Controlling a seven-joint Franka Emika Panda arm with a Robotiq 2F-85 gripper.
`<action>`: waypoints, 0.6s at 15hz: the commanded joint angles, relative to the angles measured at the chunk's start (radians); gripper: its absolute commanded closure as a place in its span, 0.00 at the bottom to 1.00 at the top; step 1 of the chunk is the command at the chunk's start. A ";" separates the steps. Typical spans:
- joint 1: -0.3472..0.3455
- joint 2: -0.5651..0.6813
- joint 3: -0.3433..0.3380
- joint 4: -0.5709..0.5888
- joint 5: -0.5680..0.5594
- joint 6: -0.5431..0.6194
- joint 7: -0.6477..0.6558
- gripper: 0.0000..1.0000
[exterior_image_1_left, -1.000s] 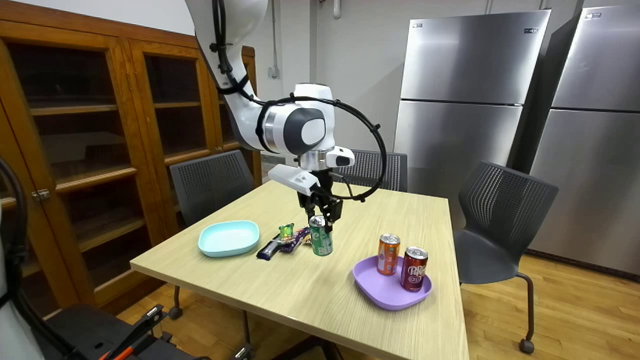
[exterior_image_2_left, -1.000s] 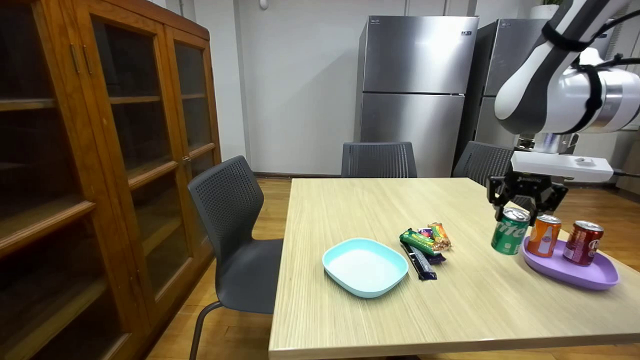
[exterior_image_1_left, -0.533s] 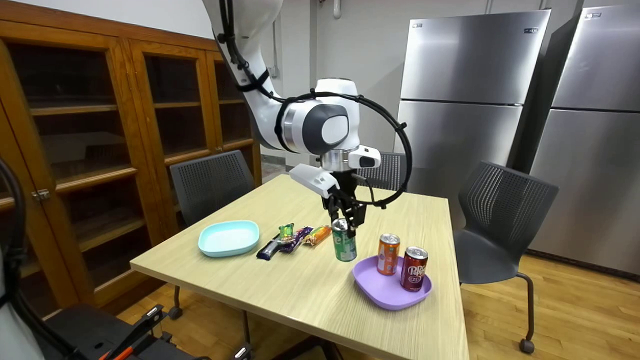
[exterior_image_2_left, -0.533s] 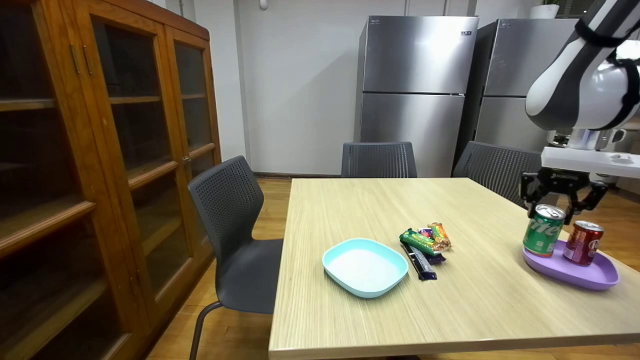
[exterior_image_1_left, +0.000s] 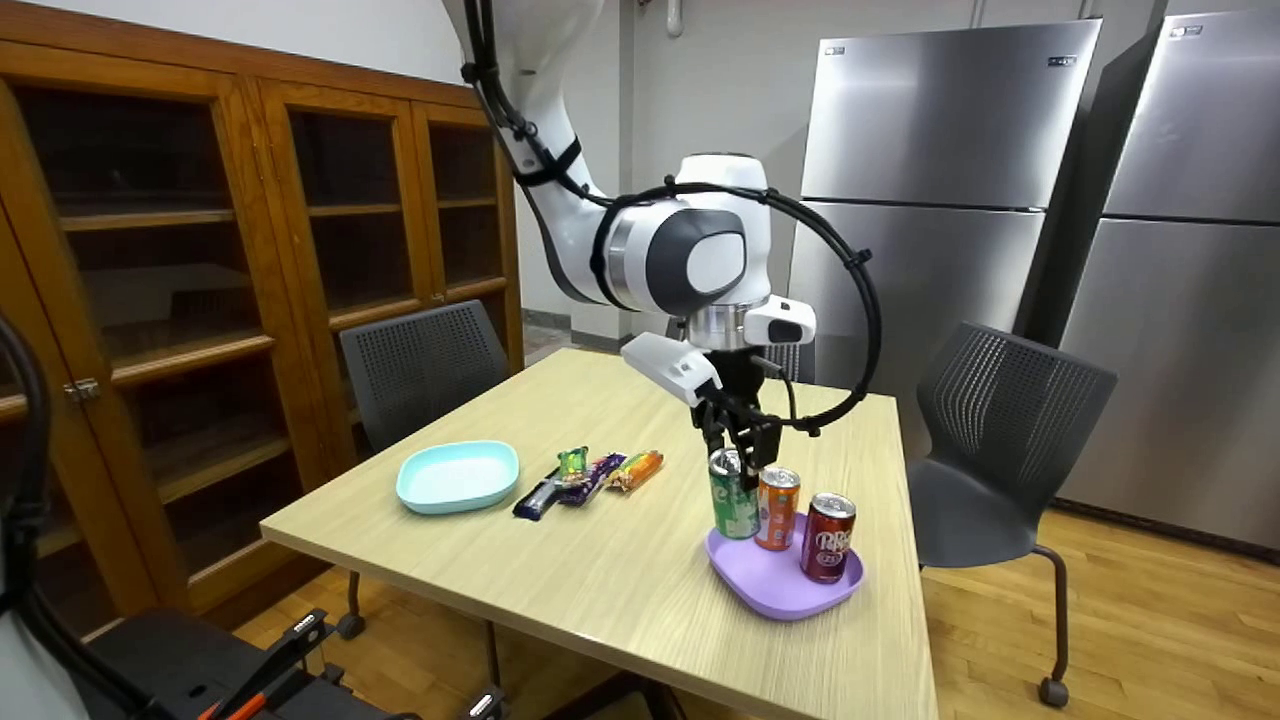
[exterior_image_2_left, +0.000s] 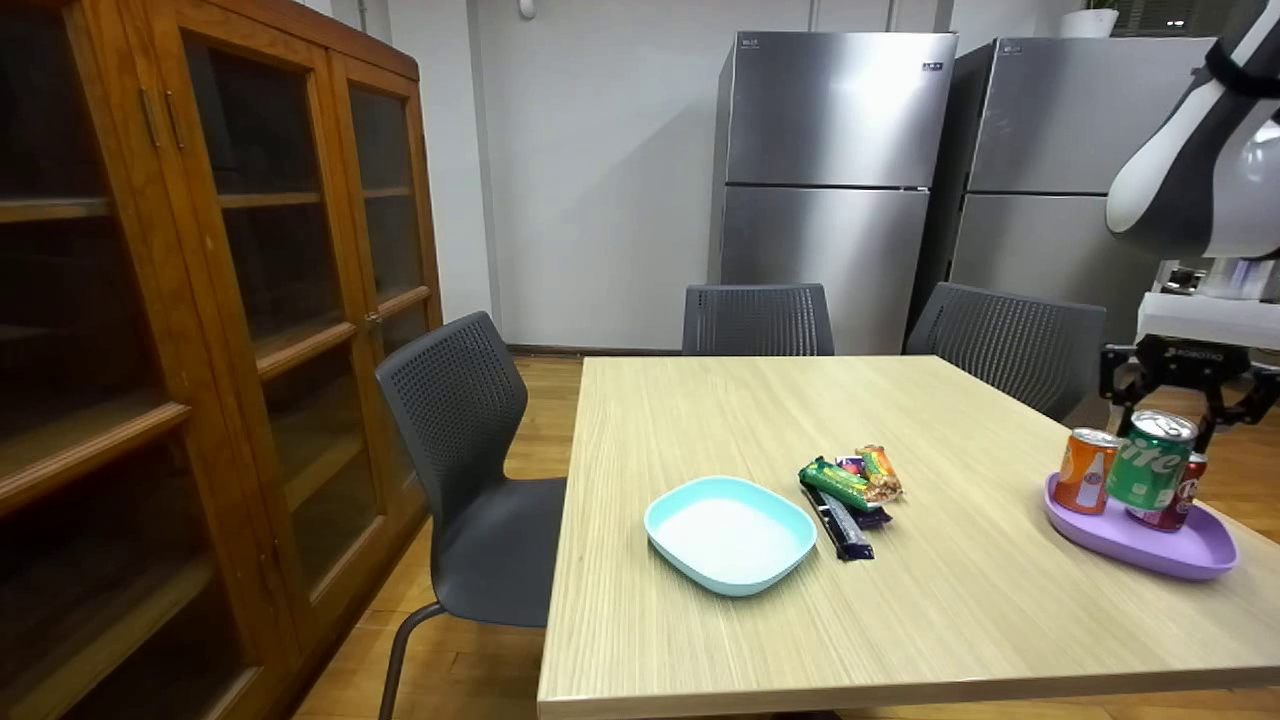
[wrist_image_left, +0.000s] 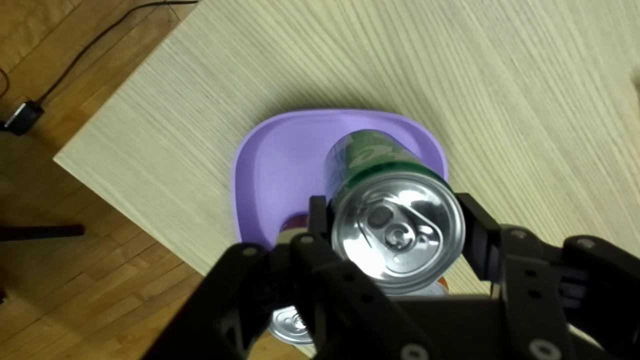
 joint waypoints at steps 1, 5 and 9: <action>-0.035 0.041 0.011 0.073 0.020 -0.051 0.014 0.62; -0.063 0.103 0.017 0.141 0.036 -0.092 0.004 0.62; -0.082 0.172 0.023 0.226 0.055 -0.142 0.004 0.62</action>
